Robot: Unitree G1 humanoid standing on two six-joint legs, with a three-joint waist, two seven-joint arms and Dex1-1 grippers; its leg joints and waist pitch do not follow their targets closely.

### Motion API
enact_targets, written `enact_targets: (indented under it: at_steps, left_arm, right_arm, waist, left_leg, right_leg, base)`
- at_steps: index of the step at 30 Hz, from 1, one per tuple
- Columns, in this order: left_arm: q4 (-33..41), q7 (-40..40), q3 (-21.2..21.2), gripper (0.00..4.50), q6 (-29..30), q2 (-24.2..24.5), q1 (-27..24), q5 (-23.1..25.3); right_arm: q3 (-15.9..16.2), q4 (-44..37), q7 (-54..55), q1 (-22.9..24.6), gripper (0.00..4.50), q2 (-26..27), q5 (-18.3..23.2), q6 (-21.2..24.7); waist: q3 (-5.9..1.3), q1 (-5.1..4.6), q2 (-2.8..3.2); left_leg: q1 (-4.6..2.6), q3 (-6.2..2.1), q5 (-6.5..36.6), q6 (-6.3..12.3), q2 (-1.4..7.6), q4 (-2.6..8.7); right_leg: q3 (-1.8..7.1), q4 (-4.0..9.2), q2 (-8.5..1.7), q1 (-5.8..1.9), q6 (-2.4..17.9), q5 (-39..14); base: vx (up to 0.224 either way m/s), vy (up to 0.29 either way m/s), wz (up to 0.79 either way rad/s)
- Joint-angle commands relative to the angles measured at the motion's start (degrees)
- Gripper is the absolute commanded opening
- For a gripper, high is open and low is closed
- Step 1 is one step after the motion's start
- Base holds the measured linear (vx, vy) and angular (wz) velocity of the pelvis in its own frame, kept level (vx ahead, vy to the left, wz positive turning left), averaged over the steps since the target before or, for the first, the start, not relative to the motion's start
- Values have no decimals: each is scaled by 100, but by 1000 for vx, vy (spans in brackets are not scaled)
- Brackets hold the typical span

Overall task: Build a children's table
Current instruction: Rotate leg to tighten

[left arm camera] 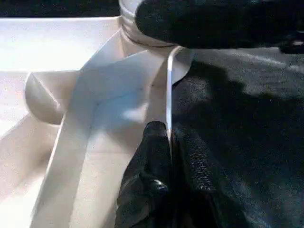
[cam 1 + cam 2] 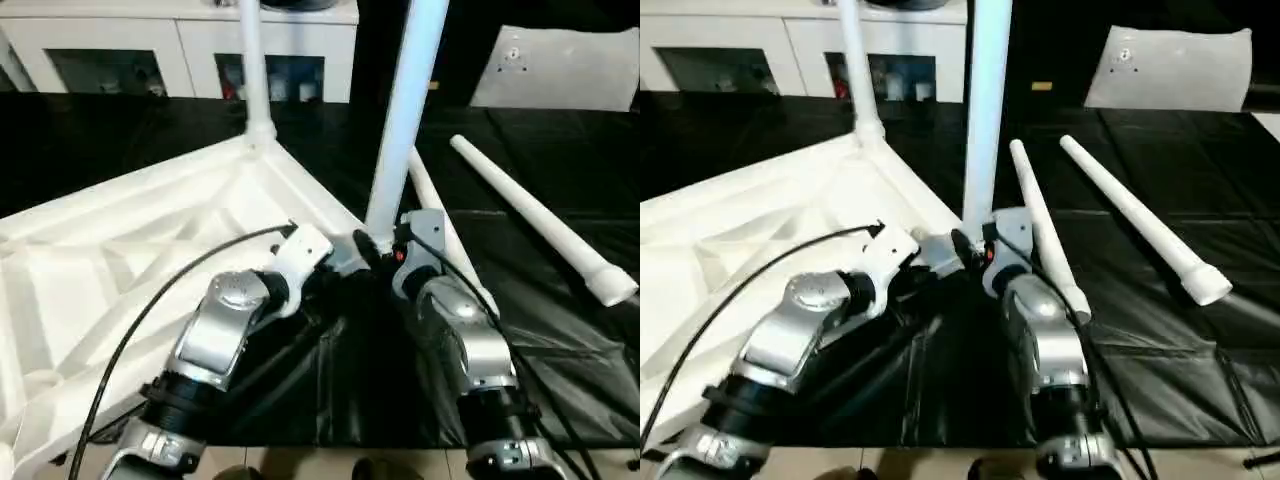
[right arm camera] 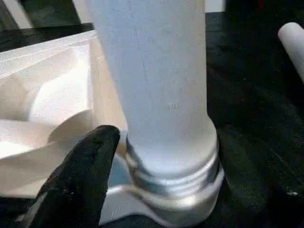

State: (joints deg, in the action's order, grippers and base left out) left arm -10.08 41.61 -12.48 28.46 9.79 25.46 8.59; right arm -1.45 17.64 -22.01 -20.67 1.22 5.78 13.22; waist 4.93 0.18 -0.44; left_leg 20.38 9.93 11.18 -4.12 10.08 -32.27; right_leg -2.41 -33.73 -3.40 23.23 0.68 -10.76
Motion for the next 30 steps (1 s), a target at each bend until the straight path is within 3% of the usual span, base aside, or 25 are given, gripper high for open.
enact_targets:
  at_steps: [1, 6, 11, 13, 16, 19, 25, 30]
  left_arm:
    - [-264, 273, -155, 0, -333, 120, 73, -89]
    - [-519, 977, -181, 0, -964, 633, 69, -287]
    - [-851, 2125, -341, 0, -1830, 1194, 101, -510]
    - [-925, 2407, -371, 0, -1979, 1287, 137, -580]
    - [-1108, 2967, -440, 0, -2194, 1491, 277, -718]
    - [-1376, 3445, -557, 0, -2548, 1678, 432, -758]
    - [-1749, 4076, -705, 0, -2947, 1858, 670, -729]
    - [-2109, 4326, -810, 0, -3242, 1923, 897, -688]
  right_arm:
    - [572, -145, -769, 112, 404, 6, 257, 58]
    - [549, -462, -1645, 203, 436, -647, 437, 33]
    - [579, -448, -2880, 50, 444, -1485, 597, -55]
    - [577, -383, -3168, -46, 444, -1648, 653, -53]
    - [682, -212, -3734, -285, 444, -1981, 673, -97]
    - [853, -53, -4198, -454, 444, -2216, 613, -384]
    - [1008, 256, -4960, -721, 429, -2419, 693, -510]
    - [1148, 467, -5456, -941, 387, -2535, 749, -506]
  waist:
    - [-266, 24, -59]
    - [-306, 14, -63]
    - [-360, 54, -77]
    - [-351, 66, -88]
    - [-337, 89, -79]
    - [-325, 188, -67]
    - [-351, 314, -58]
    - [-323, 329, -74]
  left_leg:
    - [55, -81, 1136, 479, 252, 374]
    - [54, -73, 813, 554, 257, 333]
    - [66, -43, 253, 880, 258, 259]
    - [67, -42, 173, 975, 262, 250]
    - [26, -31, 274, 1000, 283, 244]
    - [-19, -14, 368, 894, 307, 246]
    - [-3, -16, 296, 788, 321, 237]
    - [11, -12, 583, 672, 307, 237]
  right_leg:
    - [275, 503, -430, -245, 883, -1993]
    - [270, 440, -430, -266, 1064, -1457]
    - [257, 291, -415, -299, 1431, -320]
    - [247, 263, -417, -296, 1537, -145]
    - [242, 259, -422, -265, 1664, -240]
    - [260, 266, -439, -244, 1630, -429]
    - [243, 195, -437, -284, 1720, -109]
    - [242, 240, -444, -281, 1663, -534]
  base:
    - [0, 0, 0]
    - [0, 0, 0]
    - [0, 0, 0]
    - [0, 0, 0]
    - [0, 0, 0]
    - [0, 0, 0]
    - [0, 0, 0]
    - [0, 0, 0]
